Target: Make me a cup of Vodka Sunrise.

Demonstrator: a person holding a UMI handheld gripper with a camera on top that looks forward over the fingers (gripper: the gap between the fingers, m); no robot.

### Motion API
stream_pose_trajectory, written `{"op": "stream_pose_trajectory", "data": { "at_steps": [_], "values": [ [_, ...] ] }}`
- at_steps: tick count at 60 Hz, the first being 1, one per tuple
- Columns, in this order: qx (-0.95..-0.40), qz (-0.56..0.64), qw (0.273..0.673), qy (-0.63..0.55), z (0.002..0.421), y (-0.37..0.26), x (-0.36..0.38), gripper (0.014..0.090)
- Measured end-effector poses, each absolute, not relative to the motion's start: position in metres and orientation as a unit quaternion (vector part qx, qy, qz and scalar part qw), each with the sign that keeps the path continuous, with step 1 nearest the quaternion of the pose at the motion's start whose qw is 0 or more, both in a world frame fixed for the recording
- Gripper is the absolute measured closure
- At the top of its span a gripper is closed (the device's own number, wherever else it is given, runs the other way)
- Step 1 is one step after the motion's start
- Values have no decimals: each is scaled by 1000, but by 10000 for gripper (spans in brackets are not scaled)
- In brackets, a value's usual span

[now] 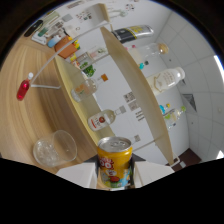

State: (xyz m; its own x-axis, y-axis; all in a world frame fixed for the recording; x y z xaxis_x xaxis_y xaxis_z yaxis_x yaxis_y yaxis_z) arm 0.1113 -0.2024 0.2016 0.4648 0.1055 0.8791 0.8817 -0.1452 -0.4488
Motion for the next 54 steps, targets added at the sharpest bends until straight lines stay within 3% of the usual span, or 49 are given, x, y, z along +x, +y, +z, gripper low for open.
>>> {"op": "stream_pose_trajectory", "data": {
  "at_steps": [20, 31, 41, 54],
  "values": [
    [-427, -496, 433, -620, 192, -193, 78, 539],
    [-359, -511, 387, -679, 180, -195, 68, 538],
    [-401, -490, 425, -647, 194, -195, 67, 541],
    [-587, -310, 593, -455, 261, -210, 78, 535]
  ]
}}
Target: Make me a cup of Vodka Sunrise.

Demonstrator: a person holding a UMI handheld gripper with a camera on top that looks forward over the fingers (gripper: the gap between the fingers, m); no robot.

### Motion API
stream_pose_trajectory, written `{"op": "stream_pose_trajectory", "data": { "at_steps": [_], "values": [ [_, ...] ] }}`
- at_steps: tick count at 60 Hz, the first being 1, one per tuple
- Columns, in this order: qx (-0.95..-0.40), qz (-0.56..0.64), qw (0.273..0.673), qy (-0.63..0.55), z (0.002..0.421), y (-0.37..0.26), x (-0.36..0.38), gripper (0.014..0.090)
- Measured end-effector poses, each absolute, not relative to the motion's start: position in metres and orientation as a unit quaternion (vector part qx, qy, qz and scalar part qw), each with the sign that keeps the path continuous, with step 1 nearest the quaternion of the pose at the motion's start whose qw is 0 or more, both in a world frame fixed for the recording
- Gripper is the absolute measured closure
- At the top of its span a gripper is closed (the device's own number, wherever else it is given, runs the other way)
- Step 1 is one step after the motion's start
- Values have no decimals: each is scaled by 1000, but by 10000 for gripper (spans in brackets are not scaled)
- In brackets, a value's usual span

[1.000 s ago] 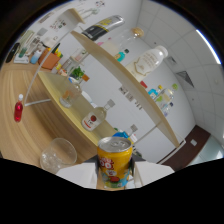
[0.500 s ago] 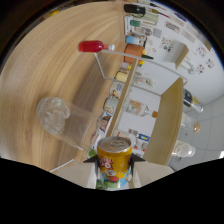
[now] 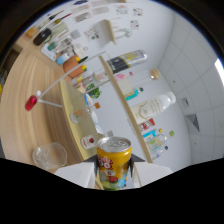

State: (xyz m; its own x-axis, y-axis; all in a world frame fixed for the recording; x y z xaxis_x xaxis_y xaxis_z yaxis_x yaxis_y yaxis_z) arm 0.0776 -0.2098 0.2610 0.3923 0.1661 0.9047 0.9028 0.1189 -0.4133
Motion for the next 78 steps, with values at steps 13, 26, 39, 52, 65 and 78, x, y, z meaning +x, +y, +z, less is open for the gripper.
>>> {"op": "stream_pose_trajectory", "data": {
  "at_steps": [13, 26, 39, 52, 65, 78],
  "values": [
    [-675, -89, 705, -200, 309, -233, 139, 531],
    [-720, 21, 693, -40, 249, -237, 213, 535],
    [-780, 28, 624, 33, 140, -223, 262, 536],
    [-820, 27, 571, 37, 72, -214, 269, 534],
    [-838, 23, 545, 18, 49, -219, 264, 525],
    [-846, 5, 534, 4, 43, -236, 265, 514]
  ]
}}
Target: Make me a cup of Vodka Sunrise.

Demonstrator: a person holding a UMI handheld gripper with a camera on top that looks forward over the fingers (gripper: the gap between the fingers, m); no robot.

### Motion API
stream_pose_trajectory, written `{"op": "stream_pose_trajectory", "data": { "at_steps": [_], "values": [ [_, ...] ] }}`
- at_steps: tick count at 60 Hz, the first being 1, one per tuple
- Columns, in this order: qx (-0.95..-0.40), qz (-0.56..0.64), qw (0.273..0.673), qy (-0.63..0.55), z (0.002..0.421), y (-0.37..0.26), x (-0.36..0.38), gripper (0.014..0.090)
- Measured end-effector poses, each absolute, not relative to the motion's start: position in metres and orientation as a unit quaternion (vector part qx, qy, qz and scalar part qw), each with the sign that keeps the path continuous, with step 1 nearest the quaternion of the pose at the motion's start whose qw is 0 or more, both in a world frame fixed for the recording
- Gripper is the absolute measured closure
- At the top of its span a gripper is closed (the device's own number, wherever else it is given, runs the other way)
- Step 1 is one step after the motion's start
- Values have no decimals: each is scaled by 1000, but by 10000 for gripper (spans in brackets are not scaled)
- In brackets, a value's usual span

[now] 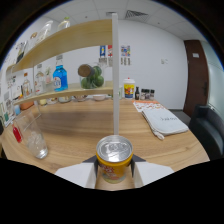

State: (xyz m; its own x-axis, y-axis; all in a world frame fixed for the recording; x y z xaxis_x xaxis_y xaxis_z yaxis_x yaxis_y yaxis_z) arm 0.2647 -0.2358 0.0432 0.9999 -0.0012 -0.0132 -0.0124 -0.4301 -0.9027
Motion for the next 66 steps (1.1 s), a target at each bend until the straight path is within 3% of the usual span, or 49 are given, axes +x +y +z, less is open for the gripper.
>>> {"op": "stream_pose_trajectory", "data": {
  "at_steps": [6, 9, 13, 32, 39, 47, 54, 66],
  "values": [
    [-851, 0, 525, 10, 40, -238, 267, 475],
    [-858, -11, 513, 14, 37, -241, 272, 389],
    [-856, -20, 517, 22, 48, -244, 275, 182],
    [-823, 4, 567, 31, 148, -288, 221, 191],
    [-814, 24, 581, 10, 165, -310, 169, 193],
    [-824, 46, 565, -5, 153, -329, 101, 197],
    [-827, 67, 559, -8, 154, -324, 48, 196],
    [-792, 77, 605, -16, 202, -260, -20, 190]
  ]
}}
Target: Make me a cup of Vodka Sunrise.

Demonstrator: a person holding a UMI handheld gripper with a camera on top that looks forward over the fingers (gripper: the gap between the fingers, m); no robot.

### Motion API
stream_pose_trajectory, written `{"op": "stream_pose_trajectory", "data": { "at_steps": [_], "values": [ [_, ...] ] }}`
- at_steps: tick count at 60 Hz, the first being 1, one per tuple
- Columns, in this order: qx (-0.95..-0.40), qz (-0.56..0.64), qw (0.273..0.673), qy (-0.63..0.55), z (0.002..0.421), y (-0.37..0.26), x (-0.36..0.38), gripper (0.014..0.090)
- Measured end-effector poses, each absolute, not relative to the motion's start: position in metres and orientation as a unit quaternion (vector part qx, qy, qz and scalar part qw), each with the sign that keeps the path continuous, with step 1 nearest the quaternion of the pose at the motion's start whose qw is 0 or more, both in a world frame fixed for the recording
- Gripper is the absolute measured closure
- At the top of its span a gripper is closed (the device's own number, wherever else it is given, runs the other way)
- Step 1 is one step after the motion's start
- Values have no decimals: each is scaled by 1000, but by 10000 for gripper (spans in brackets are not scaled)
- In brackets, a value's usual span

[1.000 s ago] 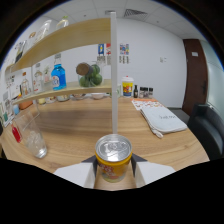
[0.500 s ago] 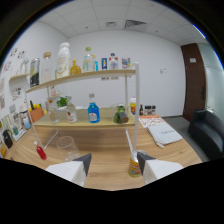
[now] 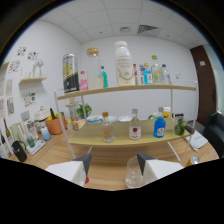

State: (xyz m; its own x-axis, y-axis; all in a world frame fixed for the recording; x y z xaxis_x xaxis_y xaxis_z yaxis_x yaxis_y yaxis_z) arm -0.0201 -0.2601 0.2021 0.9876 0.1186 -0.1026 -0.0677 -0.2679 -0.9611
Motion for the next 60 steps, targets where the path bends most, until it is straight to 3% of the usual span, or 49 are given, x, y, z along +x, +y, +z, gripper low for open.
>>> {"op": "stream_pose_trajectory", "data": {
  "at_steps": [14, 23, 35, 47, 60],
  "values": [
    [-767, 54, 639, -2, 236, -164, -51, 208],
    [-786, 23, 618, 10, 218, -122, -50, 368],
    [-810, 1, 586, 7, 187, -106, -47, 678],
    [-811, -4, 585, 14, 191, -110, -44, 688],
    [-796, 16, 605, 6, 230, -141, -57, 691]
  ]
}}
